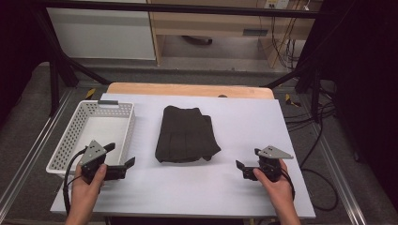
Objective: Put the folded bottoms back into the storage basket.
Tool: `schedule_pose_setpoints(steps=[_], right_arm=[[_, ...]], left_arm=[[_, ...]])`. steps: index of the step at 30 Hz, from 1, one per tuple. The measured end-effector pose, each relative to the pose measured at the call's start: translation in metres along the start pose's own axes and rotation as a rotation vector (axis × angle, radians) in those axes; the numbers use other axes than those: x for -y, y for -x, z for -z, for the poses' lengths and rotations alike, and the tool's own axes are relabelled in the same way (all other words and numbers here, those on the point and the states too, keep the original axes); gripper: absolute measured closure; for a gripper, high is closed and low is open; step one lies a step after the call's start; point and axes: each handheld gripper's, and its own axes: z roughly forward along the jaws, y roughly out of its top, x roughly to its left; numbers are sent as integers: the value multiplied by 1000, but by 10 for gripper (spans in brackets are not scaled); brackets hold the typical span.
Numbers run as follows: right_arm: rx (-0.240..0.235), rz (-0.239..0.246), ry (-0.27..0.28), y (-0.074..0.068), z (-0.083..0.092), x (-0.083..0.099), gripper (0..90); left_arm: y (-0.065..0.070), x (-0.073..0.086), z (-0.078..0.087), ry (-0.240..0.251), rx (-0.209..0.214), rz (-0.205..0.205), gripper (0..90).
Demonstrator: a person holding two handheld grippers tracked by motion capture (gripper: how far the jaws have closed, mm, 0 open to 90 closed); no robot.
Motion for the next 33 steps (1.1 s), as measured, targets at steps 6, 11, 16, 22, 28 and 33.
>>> schedule_pose_setpoints(steps=[6,11,16,22,28,33], right_arm=[[21,-13,-11,-4,-3,-1,86],[19,-1,-35,-10,-6,-2,113],[-46,-14,-103,-17,-10,-4,172],[-81,29,-172,-32,-22,-5,190],[-129,46,-191,-46,-32,-9,204],[-181,52,-199,-51,-42,-14,288]], left_arm=[[1,0,-1,6,-1,0,52],[1,1,-1,5,-1,5,52],[1,1,-1,5,3,6,52],[1,0,-2,6,7,-4,52],[1,0,-2,2,10,-5,52],[3,0,-4,0,10,-9,52]])
